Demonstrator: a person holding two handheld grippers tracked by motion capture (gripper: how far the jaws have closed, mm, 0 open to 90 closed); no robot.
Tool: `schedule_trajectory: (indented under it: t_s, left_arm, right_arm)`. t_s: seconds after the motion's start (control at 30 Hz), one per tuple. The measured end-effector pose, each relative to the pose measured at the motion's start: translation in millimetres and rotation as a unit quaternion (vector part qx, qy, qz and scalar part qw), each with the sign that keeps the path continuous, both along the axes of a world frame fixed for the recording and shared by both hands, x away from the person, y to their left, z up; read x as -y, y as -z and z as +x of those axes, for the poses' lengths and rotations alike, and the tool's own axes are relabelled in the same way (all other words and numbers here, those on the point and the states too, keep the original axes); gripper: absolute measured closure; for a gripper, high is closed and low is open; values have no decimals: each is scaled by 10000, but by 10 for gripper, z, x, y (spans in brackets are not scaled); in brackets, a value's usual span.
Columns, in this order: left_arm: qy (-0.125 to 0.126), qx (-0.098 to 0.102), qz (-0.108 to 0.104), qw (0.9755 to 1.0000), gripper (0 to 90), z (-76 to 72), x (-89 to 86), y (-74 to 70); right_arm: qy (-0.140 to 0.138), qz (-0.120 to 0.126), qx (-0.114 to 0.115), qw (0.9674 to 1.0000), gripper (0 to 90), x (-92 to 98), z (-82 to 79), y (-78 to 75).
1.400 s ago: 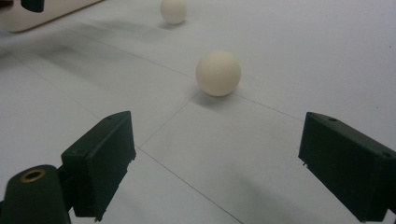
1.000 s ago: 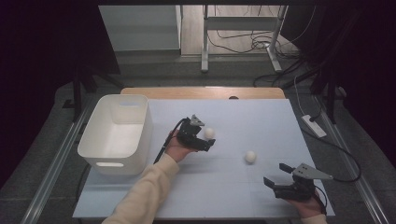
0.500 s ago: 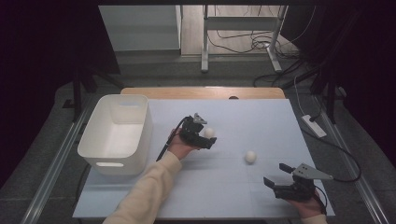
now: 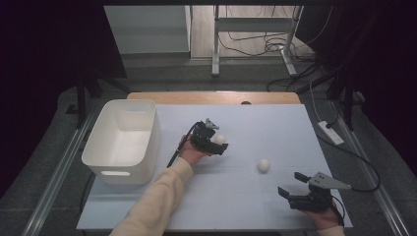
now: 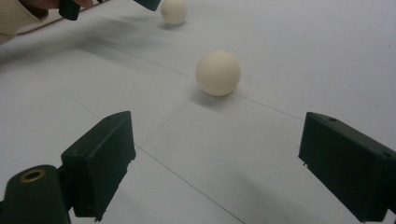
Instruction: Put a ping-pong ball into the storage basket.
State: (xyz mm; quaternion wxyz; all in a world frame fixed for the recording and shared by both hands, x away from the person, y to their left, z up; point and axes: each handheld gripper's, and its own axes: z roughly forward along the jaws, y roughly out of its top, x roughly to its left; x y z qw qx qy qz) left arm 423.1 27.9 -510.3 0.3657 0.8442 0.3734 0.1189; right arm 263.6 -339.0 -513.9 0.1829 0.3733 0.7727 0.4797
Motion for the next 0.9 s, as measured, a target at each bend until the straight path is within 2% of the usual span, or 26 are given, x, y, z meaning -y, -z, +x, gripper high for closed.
schedule_trajectory:
  t_s: [0.9]
  left_arm:
    - [-45, -141, 47, 9999, 124, 154, 61, 166]
  right_arm:
    - [15, 35, -12, 10000, 104, 27, 5, 6]
